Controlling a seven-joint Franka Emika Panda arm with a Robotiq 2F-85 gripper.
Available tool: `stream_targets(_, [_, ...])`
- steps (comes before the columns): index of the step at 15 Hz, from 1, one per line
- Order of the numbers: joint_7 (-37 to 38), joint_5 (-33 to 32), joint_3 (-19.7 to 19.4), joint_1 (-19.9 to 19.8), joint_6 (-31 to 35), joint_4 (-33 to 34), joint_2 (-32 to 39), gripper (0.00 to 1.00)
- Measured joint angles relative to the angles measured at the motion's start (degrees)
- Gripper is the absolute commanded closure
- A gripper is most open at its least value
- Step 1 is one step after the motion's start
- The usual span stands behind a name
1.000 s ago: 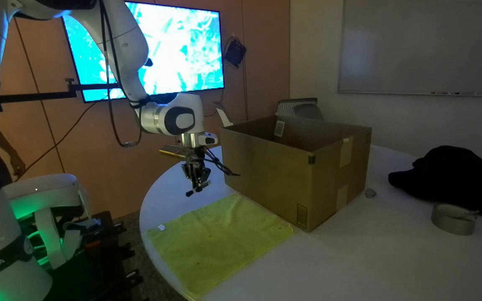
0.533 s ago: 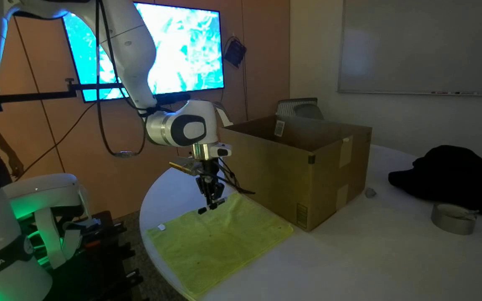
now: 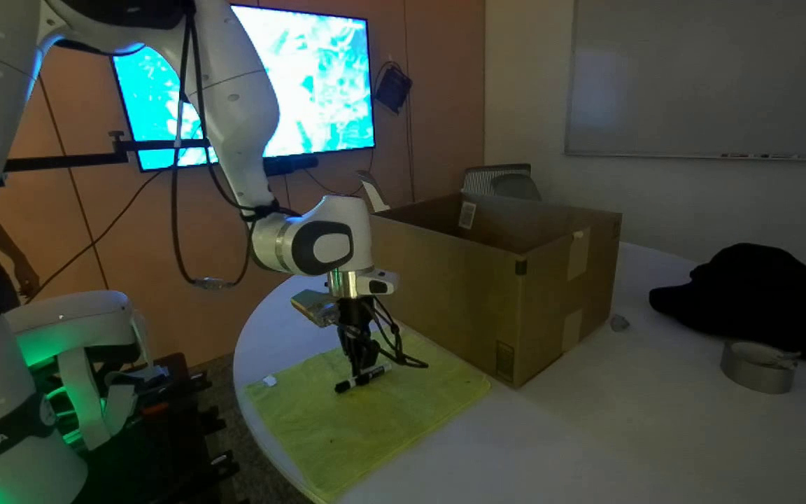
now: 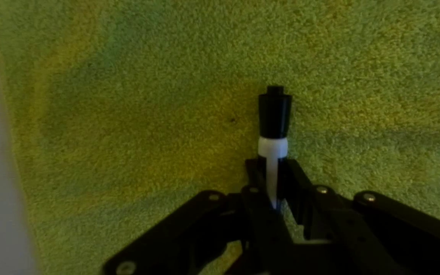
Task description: Put the marker on the cloth, fold it and put the cloth in the box
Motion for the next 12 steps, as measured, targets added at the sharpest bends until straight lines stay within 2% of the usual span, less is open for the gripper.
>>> stream_targets(1, [0.5, 0.0, -0.2, 0.2, 0.0, 0.0, 0.0, 0.85])
stream_targets(2, [0.9, 0.0, -0.3, 0.4, 0.0, 0.0, 0.0, 0.55])
stream_targets(4, [1.6, 0.0, -0.4, 0.5, 0.0, 0.0, 0.0, 0.49])
stream_targets(10, [3.1, -0.6, -2.6, 2.1, 0.4, -0.4, -1.1, 0.02])
stream_targets(12, [3.4, -1.2, -2.9, 2.8, 0.6, -1.1, -2.7, 0.00])
